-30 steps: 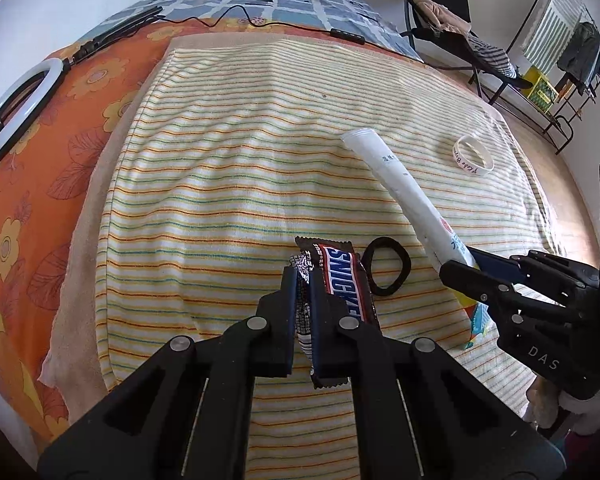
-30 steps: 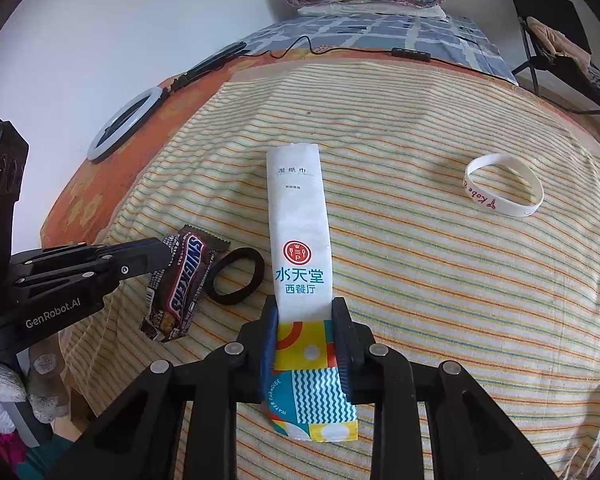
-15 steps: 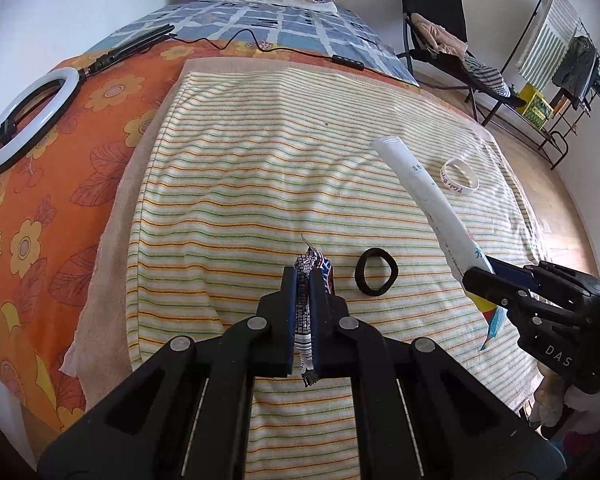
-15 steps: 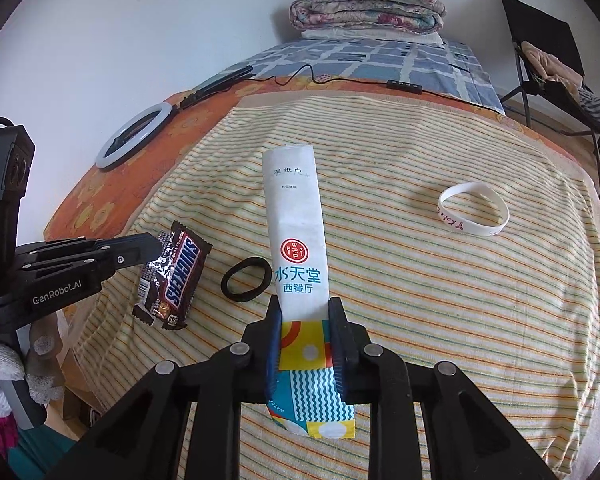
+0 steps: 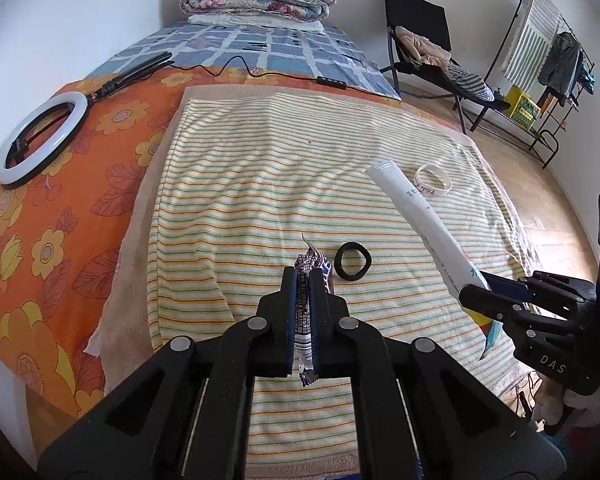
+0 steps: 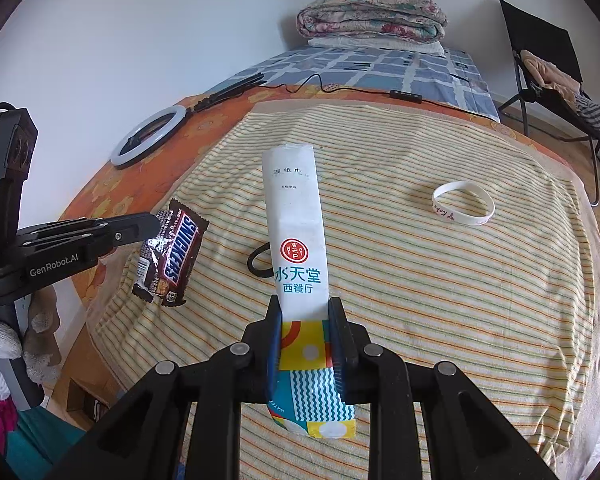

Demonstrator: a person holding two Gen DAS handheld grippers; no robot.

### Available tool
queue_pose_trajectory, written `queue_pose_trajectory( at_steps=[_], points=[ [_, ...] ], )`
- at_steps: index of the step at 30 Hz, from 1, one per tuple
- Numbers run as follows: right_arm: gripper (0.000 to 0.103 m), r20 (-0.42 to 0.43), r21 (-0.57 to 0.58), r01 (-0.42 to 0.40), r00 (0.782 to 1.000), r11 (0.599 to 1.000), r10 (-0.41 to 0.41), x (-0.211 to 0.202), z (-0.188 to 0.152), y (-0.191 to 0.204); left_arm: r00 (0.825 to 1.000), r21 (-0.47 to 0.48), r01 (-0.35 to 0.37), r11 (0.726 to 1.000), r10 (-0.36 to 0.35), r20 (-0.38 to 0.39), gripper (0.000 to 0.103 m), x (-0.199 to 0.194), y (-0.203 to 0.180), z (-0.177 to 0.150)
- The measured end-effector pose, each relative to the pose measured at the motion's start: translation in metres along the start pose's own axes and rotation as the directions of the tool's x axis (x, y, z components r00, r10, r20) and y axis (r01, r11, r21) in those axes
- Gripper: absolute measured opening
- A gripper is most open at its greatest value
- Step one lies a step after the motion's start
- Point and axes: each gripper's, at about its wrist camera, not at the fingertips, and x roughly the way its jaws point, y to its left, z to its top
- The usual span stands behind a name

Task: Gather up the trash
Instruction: 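Carry the Snickers bar and white tube over the blue basket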

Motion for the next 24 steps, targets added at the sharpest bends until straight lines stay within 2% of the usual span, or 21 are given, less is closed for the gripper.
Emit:
queue_pose_trajectory(
  at_steps=[6, 24],
  points=[
    [0.02, -0.005, -0.002, -0.015, 1.0, 1.0, 0.015, -0.022, -0.021, 0.008, 1.0, 0.038, 0.012, 0.999, -0.013, 0.027, 0.004, -0.027, -0.015, -0.015],
    [0.021, -0.028, 0.009, -0.03, 0.999, 1.0, 0.03, -0.093, -0.106, 0.027, 0.998, 0.084, 0.048, 0.995, -0.05, 0.026, 0.004, -0.087, -0.051, -0.094]
  ],
)
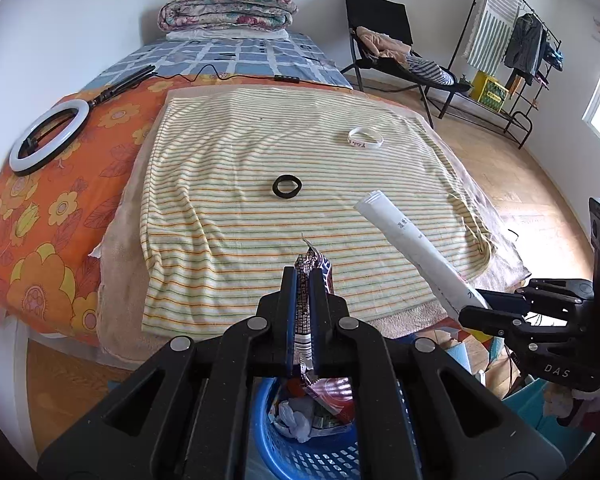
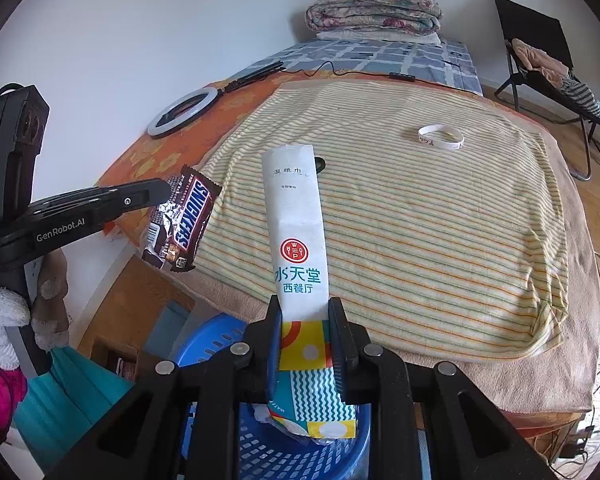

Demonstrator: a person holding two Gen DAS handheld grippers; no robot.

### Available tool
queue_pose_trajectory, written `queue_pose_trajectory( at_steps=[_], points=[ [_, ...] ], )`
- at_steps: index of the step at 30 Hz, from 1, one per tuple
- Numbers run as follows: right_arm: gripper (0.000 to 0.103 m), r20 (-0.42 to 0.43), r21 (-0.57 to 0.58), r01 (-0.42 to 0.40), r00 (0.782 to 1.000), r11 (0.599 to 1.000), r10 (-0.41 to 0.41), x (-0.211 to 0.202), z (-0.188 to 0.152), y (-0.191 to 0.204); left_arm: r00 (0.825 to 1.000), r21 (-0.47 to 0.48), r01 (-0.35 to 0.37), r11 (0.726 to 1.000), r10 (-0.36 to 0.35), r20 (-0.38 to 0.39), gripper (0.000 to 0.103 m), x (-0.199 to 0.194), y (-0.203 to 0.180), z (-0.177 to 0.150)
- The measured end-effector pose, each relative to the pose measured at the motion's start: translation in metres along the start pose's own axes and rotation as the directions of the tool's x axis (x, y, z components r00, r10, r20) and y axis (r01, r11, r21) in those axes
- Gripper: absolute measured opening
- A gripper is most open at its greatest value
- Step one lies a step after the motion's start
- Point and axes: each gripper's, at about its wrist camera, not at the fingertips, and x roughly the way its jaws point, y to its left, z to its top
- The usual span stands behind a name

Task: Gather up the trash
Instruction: 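Carry the Snickers bar and white tube over the blue basket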

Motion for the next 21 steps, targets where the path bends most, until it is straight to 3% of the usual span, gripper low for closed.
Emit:
queue_pose_trajectory(
  at_steps=[21],
  points=[
    [0.021, -0.164, 0.005, -0.039, 0.986, 0.999, 0.039, 0.0, -0.105, 0.02, 0.991, 0.009, 0.037, 0.999, -0.035, -0.129, 0.004, 0.011, -0.023, -0.086]
  ],
)
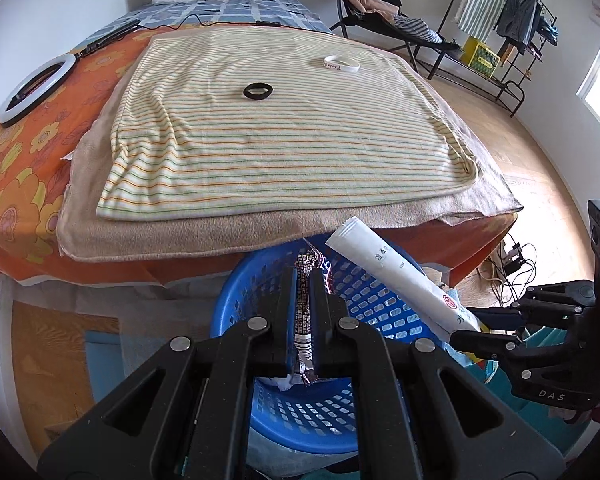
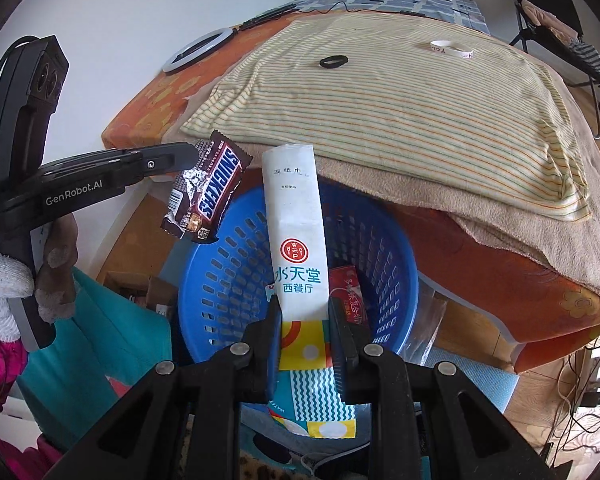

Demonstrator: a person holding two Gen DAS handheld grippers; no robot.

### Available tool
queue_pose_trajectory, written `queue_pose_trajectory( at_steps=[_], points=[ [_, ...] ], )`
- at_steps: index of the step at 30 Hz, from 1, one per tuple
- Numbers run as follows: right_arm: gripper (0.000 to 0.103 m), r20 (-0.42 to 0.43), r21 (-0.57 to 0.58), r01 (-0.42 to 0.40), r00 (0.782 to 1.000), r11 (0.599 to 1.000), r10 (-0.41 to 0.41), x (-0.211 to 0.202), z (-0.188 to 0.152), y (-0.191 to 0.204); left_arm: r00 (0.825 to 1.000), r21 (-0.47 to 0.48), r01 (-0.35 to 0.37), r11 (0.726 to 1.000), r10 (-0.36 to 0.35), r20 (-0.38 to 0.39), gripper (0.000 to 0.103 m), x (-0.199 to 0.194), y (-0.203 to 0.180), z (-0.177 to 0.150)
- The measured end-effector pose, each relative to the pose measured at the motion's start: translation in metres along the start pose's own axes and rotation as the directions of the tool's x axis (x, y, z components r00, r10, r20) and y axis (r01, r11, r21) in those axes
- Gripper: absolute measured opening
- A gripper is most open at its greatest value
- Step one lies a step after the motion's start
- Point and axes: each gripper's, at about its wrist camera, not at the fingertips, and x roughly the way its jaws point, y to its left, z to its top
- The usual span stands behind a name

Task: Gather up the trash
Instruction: 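Carry the Snickers bar and white tube over the blue basket, then open both tools to drop the Snickers bar and tube into the basket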

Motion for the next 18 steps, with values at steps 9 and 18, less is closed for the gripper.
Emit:
queue_pose_trajectory(
  at_steps=[9, 18],
  points=[
    [0.021, -0.061, 0.003, 0.004, 0.998, 1.0, -0.004, 0.018, -0.014, 0.001, 0.998, 0.006, -0.004, 1.0, 0.005, -0.057, 0.004, 0.019, 0.0, -0.018],
    [0.022, -0.09, 0.037, 0.023, 0.996, 0.999, -0.02, 0.031, -0.018, -0.005, 0.995, -0.001, -0.014, 1.0, 0.014, -0.096, 0.004, 0.033, 0.005, -0.026]
  ],
)
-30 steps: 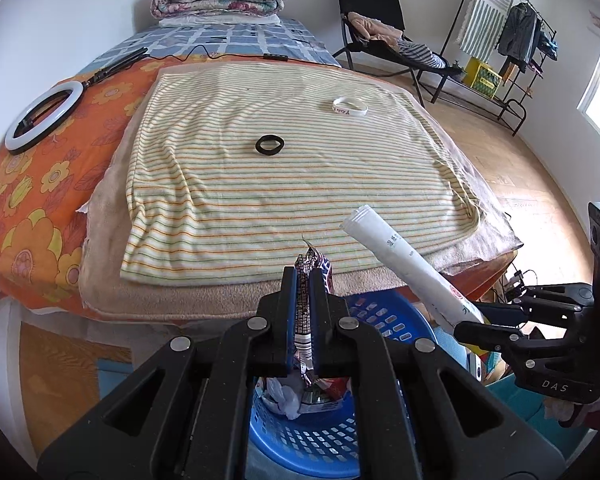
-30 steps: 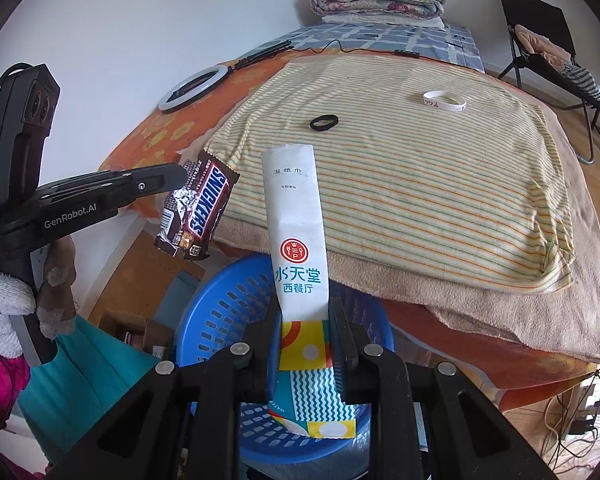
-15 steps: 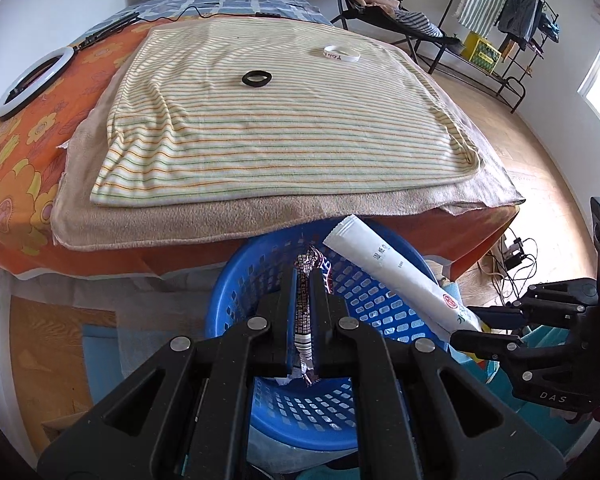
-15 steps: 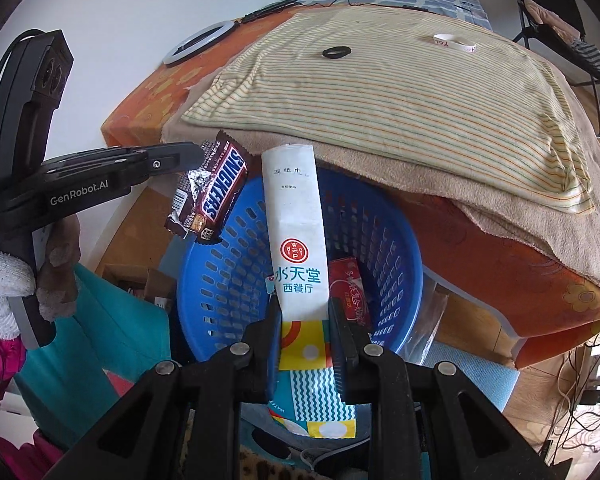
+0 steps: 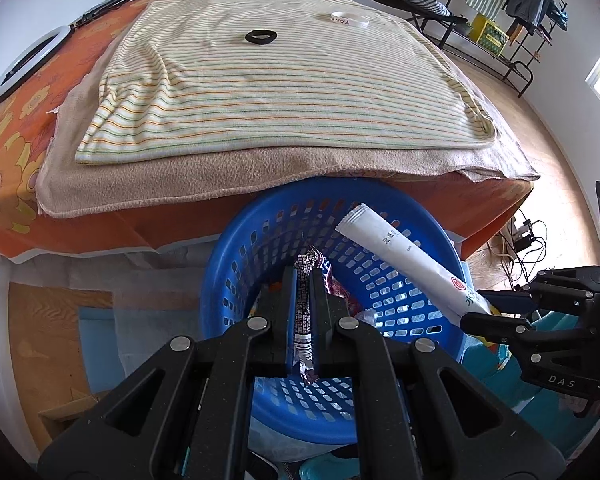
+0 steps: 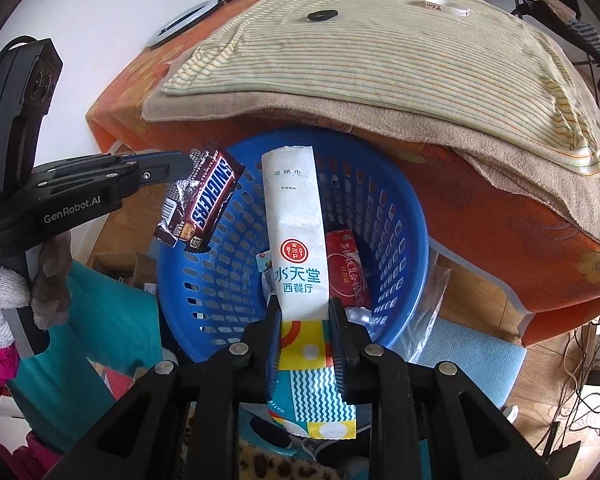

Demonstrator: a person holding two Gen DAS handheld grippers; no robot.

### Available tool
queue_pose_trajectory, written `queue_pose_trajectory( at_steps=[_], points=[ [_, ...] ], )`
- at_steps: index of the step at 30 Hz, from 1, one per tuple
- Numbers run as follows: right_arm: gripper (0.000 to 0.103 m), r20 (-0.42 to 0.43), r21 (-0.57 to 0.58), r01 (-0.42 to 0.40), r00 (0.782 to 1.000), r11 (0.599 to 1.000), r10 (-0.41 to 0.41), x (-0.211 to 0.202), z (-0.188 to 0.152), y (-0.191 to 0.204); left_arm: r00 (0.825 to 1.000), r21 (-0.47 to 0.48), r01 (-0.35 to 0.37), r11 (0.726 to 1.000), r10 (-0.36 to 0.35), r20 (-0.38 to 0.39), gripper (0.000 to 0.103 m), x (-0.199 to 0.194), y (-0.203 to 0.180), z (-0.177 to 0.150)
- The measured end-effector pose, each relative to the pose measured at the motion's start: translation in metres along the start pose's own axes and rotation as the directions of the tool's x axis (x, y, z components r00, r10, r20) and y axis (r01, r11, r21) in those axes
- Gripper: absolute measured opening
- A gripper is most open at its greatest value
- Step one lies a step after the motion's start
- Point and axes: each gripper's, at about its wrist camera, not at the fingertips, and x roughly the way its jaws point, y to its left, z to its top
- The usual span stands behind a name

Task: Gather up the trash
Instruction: 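Open both tools to drop the Snickers bar and tube into the basket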

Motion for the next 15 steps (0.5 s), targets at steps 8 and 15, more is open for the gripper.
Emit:
queue_pose_trajectory(
  at_steps=[8, 15],
  points=[
    [0.027, -0.001, 0.032, 0.005, 1.0, 0.999, -0.005, 0.004, 0.001, -0.004, 1.0, -0.006, 0.003, 1.0, -0.003, -0.019, 0.004, 0.007, 0.001, 0.0],
    [0.052, 0.008, 0.041, 0.022, 1.0, 0.999, -0.022, 0.004, 0.002, -0.005, 1.0, -0.021, -0.013, 1.0, 0.013, -0.027, 0.044, 0.011, 0.004, 0.001]
  ],
)
